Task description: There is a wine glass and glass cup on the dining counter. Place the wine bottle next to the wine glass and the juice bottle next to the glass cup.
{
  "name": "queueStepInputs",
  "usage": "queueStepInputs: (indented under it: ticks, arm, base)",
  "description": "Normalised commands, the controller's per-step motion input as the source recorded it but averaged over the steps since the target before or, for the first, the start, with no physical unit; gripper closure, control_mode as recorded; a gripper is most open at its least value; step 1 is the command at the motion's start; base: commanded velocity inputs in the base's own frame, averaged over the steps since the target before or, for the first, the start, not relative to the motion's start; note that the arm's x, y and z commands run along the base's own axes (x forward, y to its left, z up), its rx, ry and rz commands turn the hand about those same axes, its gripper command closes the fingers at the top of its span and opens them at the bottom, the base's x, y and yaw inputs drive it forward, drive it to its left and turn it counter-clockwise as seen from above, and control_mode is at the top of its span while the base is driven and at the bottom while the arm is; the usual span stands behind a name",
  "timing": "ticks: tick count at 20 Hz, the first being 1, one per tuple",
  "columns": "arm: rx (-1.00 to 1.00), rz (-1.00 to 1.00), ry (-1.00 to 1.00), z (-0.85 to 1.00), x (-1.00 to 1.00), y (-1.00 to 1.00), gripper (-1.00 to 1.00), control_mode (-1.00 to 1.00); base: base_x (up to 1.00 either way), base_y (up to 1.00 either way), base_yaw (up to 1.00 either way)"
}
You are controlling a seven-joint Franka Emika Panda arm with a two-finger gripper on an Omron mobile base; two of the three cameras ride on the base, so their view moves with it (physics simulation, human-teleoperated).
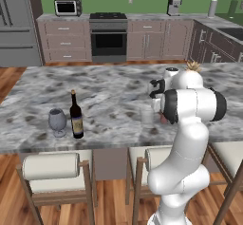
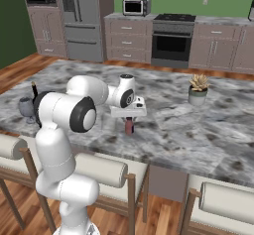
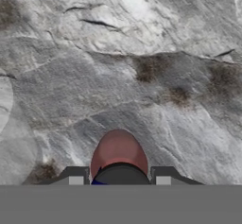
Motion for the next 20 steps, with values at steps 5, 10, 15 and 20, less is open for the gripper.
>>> queueStepInputs:
  ticks: [5,10,15,20]
  arm:
    - [0.0,0.01,0.0,-0.39,-0.11,0.21,-1.0,-1.0]
    - [-0.02,0.0,0.0,-0.4,-0.09,0.2,-1.0,-1.0]
    - [-0.04,0.0,0.0,-0.37,-0.14,0.17,-1.0,-1.0]
    - [-0.04,0.0,0.0,-0.33,-0.21,0.12,-1.0,-1.0]
  base:
    - [0.0,0.0,0.0]
    - [0.0,0.0,0.0]
    - [0.0,0.0,0.0]
    - [0.0,0.0,0.0]
